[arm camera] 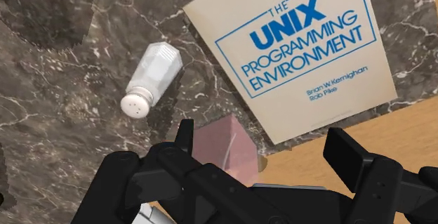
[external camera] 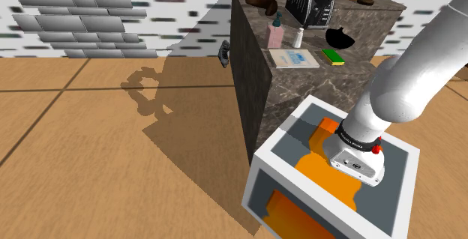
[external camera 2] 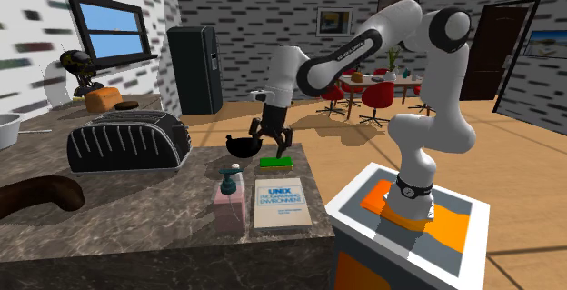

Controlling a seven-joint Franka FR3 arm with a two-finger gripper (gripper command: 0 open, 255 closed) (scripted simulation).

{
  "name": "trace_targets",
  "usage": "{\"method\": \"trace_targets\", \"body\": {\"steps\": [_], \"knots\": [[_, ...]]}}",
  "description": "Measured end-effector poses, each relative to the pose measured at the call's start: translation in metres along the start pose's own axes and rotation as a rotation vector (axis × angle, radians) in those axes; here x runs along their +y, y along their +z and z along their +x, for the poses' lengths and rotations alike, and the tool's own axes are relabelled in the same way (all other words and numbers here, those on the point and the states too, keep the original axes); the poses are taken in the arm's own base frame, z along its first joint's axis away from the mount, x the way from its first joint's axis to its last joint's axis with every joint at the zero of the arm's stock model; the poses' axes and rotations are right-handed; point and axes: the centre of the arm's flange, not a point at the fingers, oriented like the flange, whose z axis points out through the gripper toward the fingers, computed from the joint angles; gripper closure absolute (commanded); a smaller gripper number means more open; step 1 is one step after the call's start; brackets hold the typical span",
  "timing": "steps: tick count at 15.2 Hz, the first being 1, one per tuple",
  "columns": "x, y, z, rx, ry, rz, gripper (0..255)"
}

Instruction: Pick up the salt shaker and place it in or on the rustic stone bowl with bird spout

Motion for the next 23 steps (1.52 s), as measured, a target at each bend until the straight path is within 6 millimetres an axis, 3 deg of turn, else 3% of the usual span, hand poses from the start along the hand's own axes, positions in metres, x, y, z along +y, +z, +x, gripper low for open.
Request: {"method": "trace_targets", "body": {"steps": [10,17,23], "knots": [[0.104,0.075,-0.008,0.015,-0.042,0.020,0],[0.107,0.112,-0.009,0.018,-0.045,0.023,0],[0.107,0.117,-0.009,0.018,-0.045,0.022,0]]}}
